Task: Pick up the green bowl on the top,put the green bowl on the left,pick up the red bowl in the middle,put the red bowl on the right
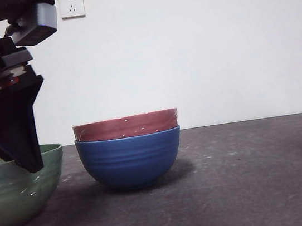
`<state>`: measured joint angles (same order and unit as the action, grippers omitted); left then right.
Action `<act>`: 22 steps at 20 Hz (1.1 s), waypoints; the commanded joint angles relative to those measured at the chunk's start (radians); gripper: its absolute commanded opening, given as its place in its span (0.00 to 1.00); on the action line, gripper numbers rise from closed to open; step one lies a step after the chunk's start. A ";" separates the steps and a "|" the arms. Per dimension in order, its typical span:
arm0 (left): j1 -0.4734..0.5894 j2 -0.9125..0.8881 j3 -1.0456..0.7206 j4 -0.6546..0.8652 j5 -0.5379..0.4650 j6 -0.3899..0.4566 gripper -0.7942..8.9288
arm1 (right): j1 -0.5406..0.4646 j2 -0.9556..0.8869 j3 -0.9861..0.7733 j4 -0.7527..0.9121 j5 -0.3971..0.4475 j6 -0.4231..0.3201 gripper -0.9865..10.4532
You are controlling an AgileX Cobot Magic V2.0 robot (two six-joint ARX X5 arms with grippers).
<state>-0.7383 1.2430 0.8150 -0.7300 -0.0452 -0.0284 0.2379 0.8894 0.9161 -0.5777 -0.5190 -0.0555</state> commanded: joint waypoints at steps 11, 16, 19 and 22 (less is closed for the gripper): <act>0.149 -0.305 0.343 -0.332 -0.120 0.018 0.43 | 0.477 0.607 0.530 -0.254 0.279 -0.209 0.36; 0.423 -0.321 0.388 -0.416 -0.077 0.131 0.43 | 0.591 0.787 0.576 -0.234 0.291 -0.245 0.36; 0.541 -0.321 0.388 -0.414 0.033 0.158 0.43 | 0.617 0.865 0.576 -0.213 0.292 -0.258 0.32; 0.577 -0.321 0.388 -0.408 0.102 0.157 0.43 | 0.621 0.935 0.576 -0.208 0.292 -0.261 0.28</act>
<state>-0.1658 0.9234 1.2057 -1.1431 0.0479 0.1131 0.8577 1.8137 1.4914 -0.7876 -0.2272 -0.3077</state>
